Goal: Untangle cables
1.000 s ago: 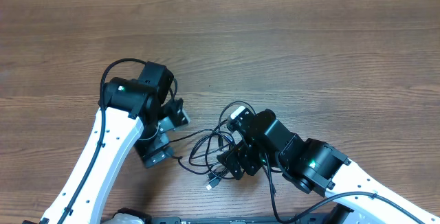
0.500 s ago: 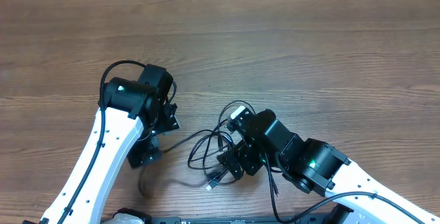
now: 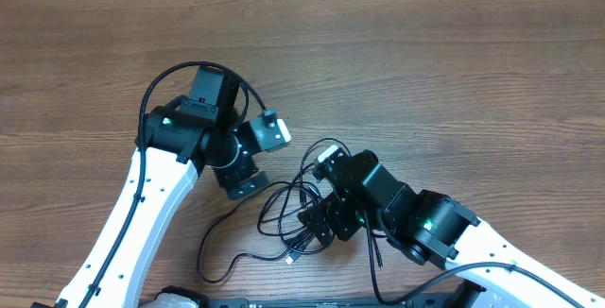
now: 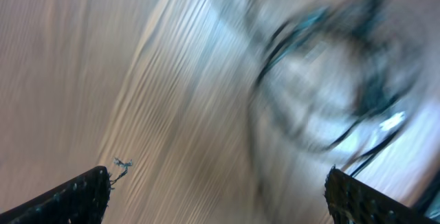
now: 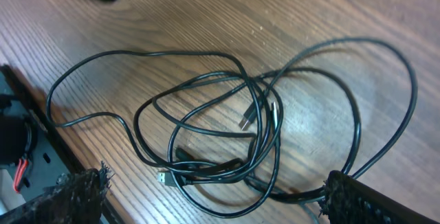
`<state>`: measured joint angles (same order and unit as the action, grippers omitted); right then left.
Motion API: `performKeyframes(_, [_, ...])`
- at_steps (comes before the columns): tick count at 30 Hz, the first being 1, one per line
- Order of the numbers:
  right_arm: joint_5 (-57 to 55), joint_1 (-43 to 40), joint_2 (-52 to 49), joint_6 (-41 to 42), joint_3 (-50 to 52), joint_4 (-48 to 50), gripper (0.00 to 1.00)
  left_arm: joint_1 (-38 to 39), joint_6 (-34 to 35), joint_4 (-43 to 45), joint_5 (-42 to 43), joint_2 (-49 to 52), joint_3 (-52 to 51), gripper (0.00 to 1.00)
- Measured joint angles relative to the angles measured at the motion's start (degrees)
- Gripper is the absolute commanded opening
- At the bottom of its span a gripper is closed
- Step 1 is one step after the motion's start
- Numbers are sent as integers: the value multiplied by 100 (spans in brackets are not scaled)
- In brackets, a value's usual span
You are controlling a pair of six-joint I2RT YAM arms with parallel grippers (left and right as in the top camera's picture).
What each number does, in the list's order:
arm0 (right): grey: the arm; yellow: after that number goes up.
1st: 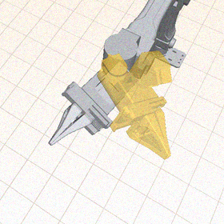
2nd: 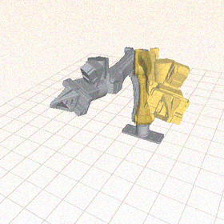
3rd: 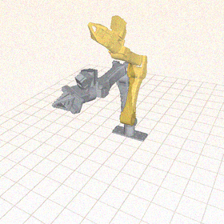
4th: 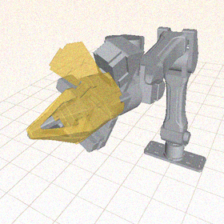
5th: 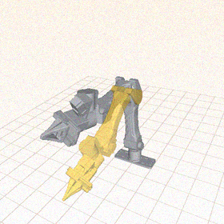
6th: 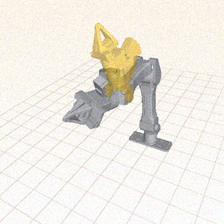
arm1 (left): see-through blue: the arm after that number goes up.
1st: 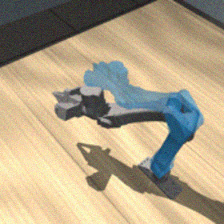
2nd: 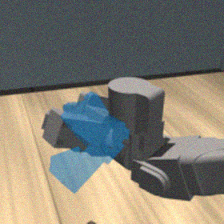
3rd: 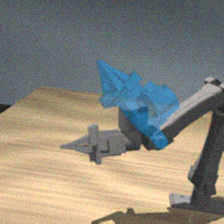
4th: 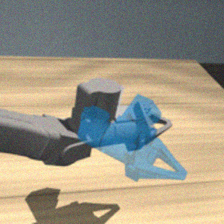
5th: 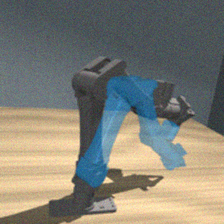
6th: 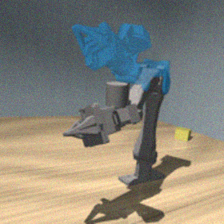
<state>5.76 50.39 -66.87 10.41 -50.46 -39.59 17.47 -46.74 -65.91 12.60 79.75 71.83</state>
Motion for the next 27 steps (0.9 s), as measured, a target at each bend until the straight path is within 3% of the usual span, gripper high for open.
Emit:
performKeyframes(3, [0, 0, -129, 498, 0, -11, 100, 0, 0, -9, 699, 0, 0, 100])
performKeyframes(7, [11, 0, -264, 1803, 0, -111, 100, 0, 116, 31, 883, -2, -7, 99])
performKeyframes(14, [372, 0, -420, 3713, 0, -68, 100, -133, 1414, 1025, 710, 0, -256, 100])
performKeyframes(20, [846, 0, -420, 4328, 0, 44, 100, -210, 2031, 1659, 774, 0, -308, 100])
performKeyframes(27, [1003, 0, -420, 5200, 0, 118, 95, -216, 2452, 1364, 981, 0, -315, 99])
